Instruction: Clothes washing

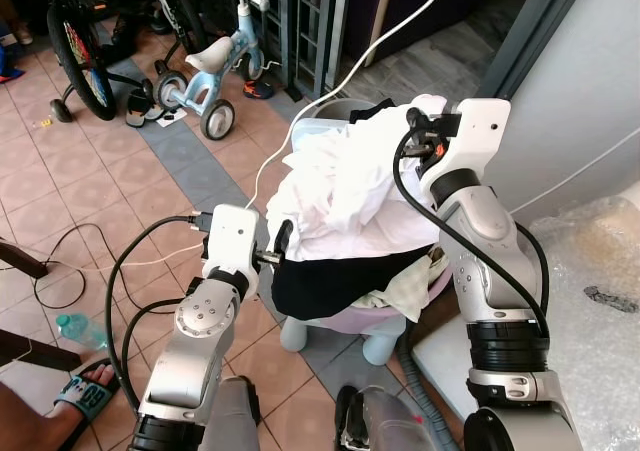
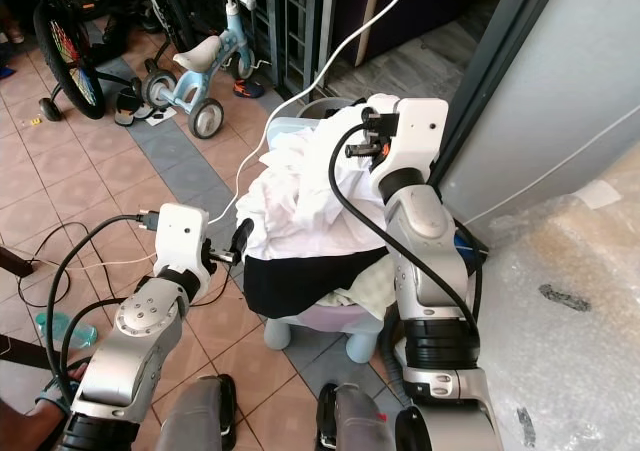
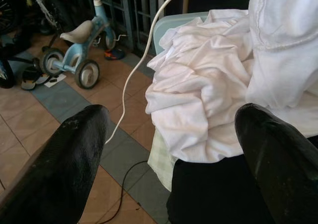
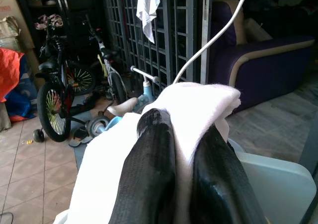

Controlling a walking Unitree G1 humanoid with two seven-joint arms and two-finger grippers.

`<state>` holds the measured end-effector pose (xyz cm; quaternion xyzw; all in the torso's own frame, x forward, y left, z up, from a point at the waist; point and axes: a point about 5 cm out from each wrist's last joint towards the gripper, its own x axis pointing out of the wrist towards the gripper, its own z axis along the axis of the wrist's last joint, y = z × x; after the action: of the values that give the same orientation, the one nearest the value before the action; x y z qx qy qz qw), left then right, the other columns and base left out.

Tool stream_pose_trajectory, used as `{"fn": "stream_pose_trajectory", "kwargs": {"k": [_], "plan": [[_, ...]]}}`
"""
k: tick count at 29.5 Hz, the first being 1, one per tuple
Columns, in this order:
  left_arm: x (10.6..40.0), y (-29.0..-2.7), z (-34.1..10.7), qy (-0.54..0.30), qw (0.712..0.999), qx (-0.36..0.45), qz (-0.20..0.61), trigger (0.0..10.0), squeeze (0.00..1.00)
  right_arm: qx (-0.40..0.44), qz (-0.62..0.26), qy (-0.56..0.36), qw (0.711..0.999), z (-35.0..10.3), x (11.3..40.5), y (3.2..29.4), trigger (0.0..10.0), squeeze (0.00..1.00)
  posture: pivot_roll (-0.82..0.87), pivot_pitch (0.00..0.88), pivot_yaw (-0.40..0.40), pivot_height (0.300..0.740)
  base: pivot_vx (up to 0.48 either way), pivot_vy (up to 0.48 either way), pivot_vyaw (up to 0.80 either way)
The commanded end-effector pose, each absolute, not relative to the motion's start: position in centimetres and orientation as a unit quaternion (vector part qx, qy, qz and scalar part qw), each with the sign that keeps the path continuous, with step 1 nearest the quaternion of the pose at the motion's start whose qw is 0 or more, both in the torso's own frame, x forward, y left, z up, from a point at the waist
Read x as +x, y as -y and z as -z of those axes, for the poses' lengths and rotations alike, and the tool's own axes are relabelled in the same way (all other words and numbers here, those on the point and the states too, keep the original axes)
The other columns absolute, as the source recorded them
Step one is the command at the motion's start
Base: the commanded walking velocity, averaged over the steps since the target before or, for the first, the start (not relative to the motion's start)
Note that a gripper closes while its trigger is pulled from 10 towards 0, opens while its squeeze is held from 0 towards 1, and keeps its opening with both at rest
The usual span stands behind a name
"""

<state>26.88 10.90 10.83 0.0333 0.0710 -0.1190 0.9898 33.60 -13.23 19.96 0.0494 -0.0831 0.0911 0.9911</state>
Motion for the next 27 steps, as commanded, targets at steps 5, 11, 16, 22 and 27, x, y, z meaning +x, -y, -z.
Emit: {"fn": "stream_pose_trajectory", "kwargs": {"k": [5,11,16,22,27], "plan": [[26.7,-10.5,-10.5,-0.072,0.989,0.033,0.128,10.0,0.0,0.041,-0.085,0.091,0.991,-20.2,33.4,13.6,10.0,0.0,0.03,0.098,-0.028,0.728,-0.054,-0.053,0.0],[26.8,-10.5,-10.7,-0.07,0.989,0.027,0.124,10.0,0.0,-0.042,-0.007,0.156,0.987,-22.0,33.4,15.7,10.0,0.0,0.03,0.095,-0.026,0.728,0.0,0.0,0.0],[27.0,-10.6,-10.8,-0.064,0.99,0.021,0.127,10.0,0.0,-0.059,0.034,0.184,0.981,-24.1,34.2,17.7,10.0,0.0,0.02,0.094,-0.02,0.728,0.0,0.0,0.0],[27.6,-10.7,-11.6,-0.051,0.991,0.001,0.127,10.0,0.0,-0.085,0.073,0.206,0.972,-25.8,35.0,19.9,10.0,0.0,0.02,0.096,-0.019,0.728,0.0,0.0,0.0],[28.1,-11.2,-12.4,-0.04,0.993,0.007,0.115,10.0,0.0,-0.077,0.102,0.196,0.972,-25.8,34.9,20.7,10.0,0.0,0.02,0.132,-0.013,0.728,0.0,0.0,-0.32]]}}
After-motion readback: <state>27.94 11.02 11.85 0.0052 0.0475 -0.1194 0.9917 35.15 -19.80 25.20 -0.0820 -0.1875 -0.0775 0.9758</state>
